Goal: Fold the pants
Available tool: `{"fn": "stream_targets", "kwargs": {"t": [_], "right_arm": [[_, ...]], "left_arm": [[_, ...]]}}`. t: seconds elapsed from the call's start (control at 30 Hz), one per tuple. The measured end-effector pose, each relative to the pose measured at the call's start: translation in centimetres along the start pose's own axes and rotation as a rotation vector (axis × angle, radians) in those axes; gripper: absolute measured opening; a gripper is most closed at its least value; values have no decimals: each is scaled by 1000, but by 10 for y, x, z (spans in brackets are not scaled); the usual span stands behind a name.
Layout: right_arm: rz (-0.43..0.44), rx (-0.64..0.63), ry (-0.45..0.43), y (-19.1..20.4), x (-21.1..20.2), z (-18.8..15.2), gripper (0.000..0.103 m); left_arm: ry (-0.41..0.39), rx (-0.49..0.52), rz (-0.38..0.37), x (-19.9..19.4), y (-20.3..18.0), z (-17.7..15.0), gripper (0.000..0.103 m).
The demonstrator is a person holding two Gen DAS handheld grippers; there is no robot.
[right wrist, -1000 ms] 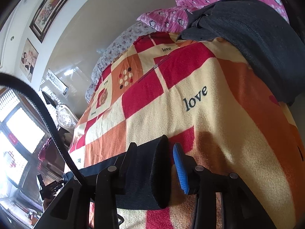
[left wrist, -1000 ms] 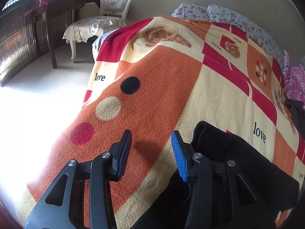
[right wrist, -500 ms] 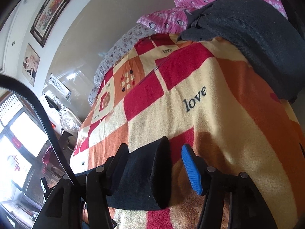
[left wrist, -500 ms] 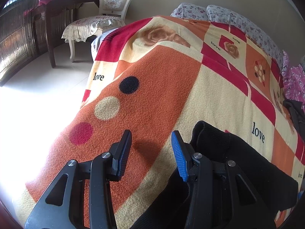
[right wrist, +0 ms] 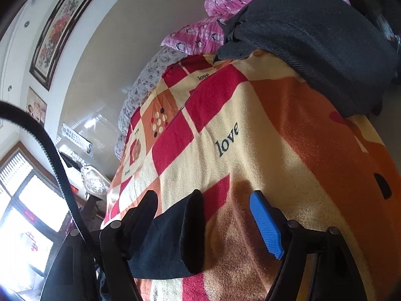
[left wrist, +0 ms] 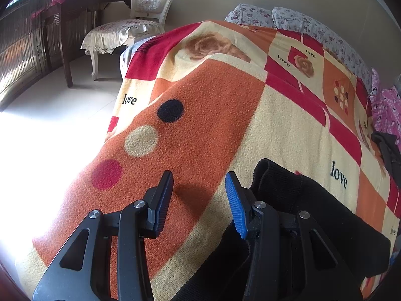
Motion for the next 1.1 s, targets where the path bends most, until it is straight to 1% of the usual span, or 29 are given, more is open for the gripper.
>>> {"fn": "stream_targets", "kwargs": {"t": [0.07,0.17,0.27,0.37,0.5,0.6,0.7,0.83,1.0,1.1], "right_arm": [[-2,-1,8,1,1,-1,74],[29,-26,50,9,8,-5,74],[8,-42,62,12,12,-6,74],[23,-30,48,10,10,-6,74],[73,11,12,6,5,-3,74],[93,29,-5,4,2,-3,74],[90,33,-8,3,1,-3,74],[75,15,10,6,3,-5,74],[107,45,-13,3,-1,-3,74],[101,40,-9,4,0,-3,74]], "left_arm": [[0,-1,0,0,0,0,43],[1,-1,-2,0,0,0,43],[-1,-3,-3,0,0,0,43],[0,-4,-5,1,0,-1,43],[-6,-3,-17,-1,1,-1,43],[-11,-6,-26,-3,2,-1,43],[-12,-7,-27,-3,2,-1,43],[-11,-6,-30,-3,2,-1,43],[-8,-7,-27,-3,2,-1,43],[-1,-7,-26,-1,3,-1,43]]}}
Point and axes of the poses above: each gripper's, at about its wrist camera, not at the fingertips, and x roughly the way its jaws point, y to its left, z to its top, the point moved 5 cm from there along x, roughly the way its jaws point, and after that the axes turned 6 degrees about -x, right-handed, at the moved point
